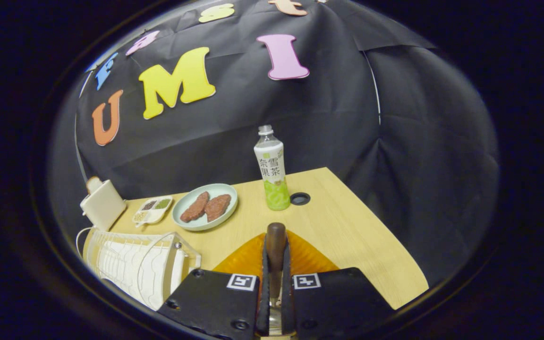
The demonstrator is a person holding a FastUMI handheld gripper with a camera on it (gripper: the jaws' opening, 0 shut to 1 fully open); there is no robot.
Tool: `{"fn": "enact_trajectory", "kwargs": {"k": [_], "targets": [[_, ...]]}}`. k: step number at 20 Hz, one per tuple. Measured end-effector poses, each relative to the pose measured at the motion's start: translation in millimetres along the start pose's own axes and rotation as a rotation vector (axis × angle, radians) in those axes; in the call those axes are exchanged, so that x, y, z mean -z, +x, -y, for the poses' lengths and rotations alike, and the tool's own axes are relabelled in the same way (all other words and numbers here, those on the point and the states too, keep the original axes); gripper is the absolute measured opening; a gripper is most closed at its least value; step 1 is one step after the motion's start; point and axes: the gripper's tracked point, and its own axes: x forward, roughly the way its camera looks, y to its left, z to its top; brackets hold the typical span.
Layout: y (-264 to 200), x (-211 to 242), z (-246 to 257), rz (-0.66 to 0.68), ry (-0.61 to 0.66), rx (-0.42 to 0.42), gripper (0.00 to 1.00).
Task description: Take the plate from the dish rack, then take the spoon from the basket and place it into the plate.
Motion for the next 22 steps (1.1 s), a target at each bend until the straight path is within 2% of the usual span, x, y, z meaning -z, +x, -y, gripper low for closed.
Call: {"fn": "enact_trajectory", "kwargs": {"k": [3,5,12,17,22], "targets": [[-24,-22,1,0.083,-0.006,0.009,0.15],[-47,-42,-7,0.171,0.007,-0.024,0.15],[-164,-77,-39,0.346,-0.082,-0.018,0.15],[-253,-64,-84,0.428,-0.117,-0.064,0.15],[-299,-6,-139,0.449,-0.121,-0.132,0.15]]}}
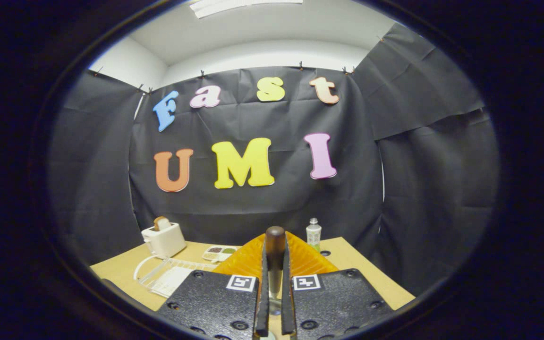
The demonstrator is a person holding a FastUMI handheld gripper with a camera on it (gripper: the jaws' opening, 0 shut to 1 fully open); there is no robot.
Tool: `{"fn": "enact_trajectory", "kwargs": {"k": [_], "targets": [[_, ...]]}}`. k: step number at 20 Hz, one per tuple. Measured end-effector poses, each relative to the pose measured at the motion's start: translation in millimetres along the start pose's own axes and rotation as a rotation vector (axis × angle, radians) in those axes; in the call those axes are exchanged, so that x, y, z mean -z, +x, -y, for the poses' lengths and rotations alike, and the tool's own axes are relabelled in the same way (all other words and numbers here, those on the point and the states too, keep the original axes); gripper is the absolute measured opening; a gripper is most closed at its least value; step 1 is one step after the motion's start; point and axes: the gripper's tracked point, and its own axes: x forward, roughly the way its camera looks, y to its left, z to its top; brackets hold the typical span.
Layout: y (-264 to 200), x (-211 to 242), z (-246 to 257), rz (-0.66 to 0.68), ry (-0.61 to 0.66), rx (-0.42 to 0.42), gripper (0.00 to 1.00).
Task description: Take the plate from the dish rack, then take the spoon from the basket and place it into the plate.
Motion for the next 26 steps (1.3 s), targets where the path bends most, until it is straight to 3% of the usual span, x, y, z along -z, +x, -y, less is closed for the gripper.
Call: {"fn": "enact_trajectory", "kwargs": {"k": [9,12,16,20,26], "targets": [[-51,103,-82,0.017,-0.108,-0.024,0.16],[-57,136,-98,-0.024,-0.076,-0.015,0.17],[-58,157,-94,-0.017,-0.025,0.044,0.18],[-56,187,-92,-0.097,0.01,0.053,0.19],[-60,192,-60,-0.104,-0.002,0.108,0.22]]}}
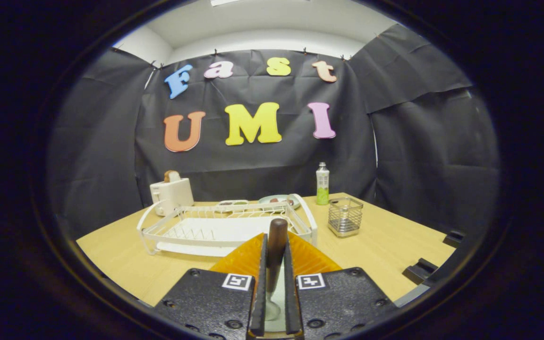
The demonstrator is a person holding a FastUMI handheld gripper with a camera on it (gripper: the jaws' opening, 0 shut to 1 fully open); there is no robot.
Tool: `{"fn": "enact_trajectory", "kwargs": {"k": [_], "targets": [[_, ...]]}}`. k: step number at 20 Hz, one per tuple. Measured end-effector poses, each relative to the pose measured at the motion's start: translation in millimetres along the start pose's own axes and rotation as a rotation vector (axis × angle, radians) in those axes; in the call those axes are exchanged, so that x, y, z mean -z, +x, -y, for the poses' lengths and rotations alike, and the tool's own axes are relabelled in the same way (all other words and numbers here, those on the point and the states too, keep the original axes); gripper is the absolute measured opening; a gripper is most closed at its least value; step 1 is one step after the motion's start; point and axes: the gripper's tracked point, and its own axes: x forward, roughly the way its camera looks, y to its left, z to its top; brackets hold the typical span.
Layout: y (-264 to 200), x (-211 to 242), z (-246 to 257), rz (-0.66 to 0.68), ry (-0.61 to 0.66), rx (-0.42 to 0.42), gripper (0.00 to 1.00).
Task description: Take the plate from the dish rack, then take the spoon from the basket and place it into the plate.
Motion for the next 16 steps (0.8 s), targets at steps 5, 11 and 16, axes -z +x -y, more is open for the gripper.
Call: {"fn": "enact_trajectory", "kwargs": {"k": [5,11,16], "targets": [[-12,-29,30,0.084,-0.019,0.041,0.56],[-19,-36,18,0.049,-0.078,-0.005,0.99],[-26,-56,14,0.029,-0.075,-0.006,1.0]]}}
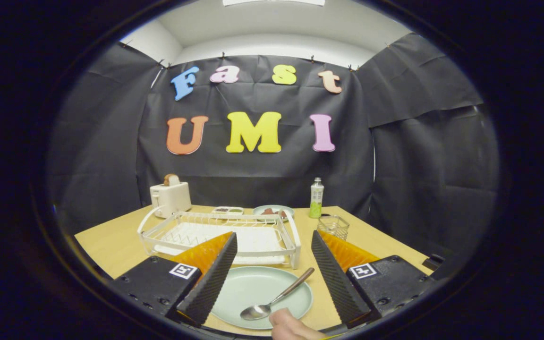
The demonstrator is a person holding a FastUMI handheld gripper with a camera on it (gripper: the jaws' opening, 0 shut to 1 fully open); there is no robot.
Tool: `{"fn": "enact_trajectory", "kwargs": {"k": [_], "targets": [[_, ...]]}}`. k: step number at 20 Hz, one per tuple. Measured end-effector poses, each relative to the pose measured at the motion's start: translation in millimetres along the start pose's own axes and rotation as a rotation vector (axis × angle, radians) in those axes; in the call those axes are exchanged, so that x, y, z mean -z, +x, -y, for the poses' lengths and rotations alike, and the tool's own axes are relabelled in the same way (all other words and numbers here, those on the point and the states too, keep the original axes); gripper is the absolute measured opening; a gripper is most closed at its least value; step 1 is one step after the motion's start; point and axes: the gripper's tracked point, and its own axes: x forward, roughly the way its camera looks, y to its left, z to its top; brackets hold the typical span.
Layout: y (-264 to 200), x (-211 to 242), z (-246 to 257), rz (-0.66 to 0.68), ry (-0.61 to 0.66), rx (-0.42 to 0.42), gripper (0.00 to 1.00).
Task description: Take the plate from the dish rack, then take the spoon from the basket and place it into the plate.
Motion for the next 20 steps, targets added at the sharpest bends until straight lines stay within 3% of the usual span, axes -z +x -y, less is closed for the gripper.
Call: {"fn": "enact_trajectory", "kwargs": {"k": [9,13,20], "targets": [[-38,-96,19,0.068,-0.003,0.024,1.0],[-61,-125,15,0.084,0.025,-0.008,1.0],[-75,-129,19,0.104,0.008,0.004,1.0]]}}
